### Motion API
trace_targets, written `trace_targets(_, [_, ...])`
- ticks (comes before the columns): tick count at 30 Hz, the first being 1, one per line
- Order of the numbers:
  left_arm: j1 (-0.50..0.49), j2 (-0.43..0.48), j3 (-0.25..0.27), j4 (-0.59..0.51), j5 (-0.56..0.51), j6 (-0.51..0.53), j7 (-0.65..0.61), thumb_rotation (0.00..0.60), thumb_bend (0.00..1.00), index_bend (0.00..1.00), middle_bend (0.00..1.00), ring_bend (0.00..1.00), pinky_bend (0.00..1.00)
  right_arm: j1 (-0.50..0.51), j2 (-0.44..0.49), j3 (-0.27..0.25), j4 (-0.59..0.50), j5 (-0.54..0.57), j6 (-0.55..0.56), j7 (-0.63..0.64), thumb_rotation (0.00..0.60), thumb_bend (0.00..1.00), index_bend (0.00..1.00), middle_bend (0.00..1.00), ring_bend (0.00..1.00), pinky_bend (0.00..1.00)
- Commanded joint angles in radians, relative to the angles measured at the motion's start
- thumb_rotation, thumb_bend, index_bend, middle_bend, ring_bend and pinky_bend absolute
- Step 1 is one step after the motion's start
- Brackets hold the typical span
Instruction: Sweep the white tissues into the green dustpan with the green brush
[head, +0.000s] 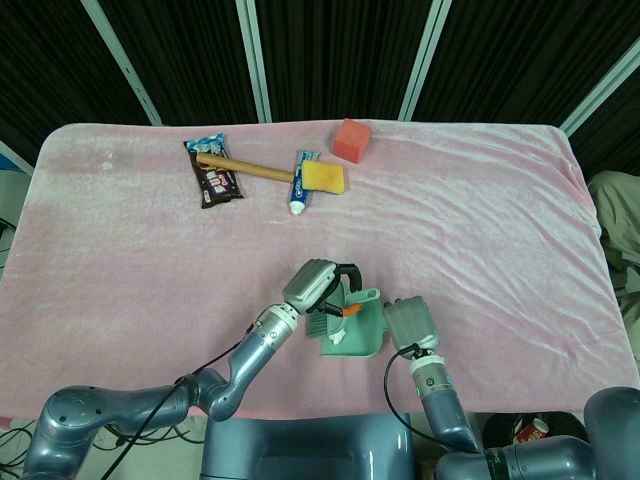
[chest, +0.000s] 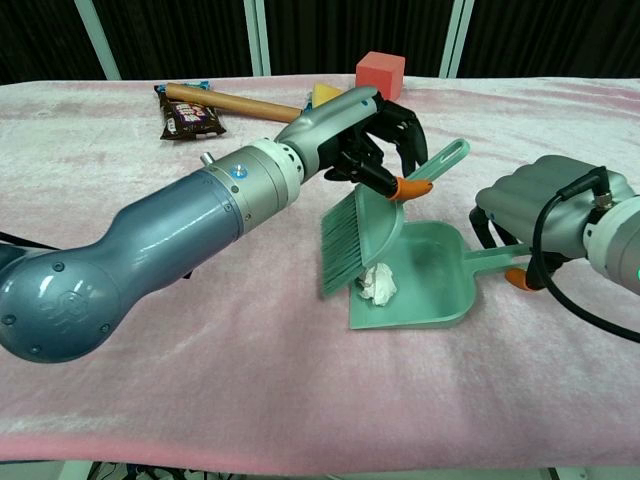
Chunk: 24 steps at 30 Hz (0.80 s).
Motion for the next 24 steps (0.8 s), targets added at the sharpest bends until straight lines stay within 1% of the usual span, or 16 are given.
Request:
trace_targets(1, [-0.009, -0.012, -0.001, 0.007, 0.010, 0.002, -0.005, 0.600, 0.37, 0.63, 0.68, 0.83, 0.97, 0.000, -0.002, 0.000, 0.002, 0.001, -0.002, 0.000, 0.600, 0.48, 0.70, 0.65, 0.75, 0.78])
trace_targets(6, [-0.023, -0.039, -0.008, 0.014, 0.024, 0.015, -0.015, 0.600, 0.37, 0.63, 0.67, 0.83, 0.97, -0.001, -0.011, -0.004, 0.008, -0.004, -0.001, -0.002, 0.600, 0.48, 0.70, 0.65, 0.75, 0.78])
trace_targets(11, [-0.042, -0.085, -0.010, 0.036, 0.065, 0.060, -0.027, 0.600, 0.37, 0.63, 0.67, 0.83, 0.97, -0.005, -0.028, -0.008, 0.007, -0.013, 0.003, 0.003, 0.600, 0.48, 0.70, 0.65, 0.75, 0.78])
trace_targets(16, [-0.050, -0.108, -0.003, 0.055, 0.112, 0.108, -0.062, 0.600, 0.37, 0.63, 0.67, 0.83, 0.97, -0.007, -0.037, -0.011, 0.010, -0.022, 0.007, 0.002, 0.600, 0.48, 0.70, 0.65, 0.75, 0.78])
trace_targets(24, [-0.040, -0.077, 0.003, 0.027, 0.130, 0.124, -0.076, 0.600, 0.37, 0.63, 0.67, 0.83, 0.97, -0.011, -0.037, -0.005, 0.012, -0.023, 0.009, 0.005, 0.600, 0.48, 0.70, 0.65, 0.75, 0.78])
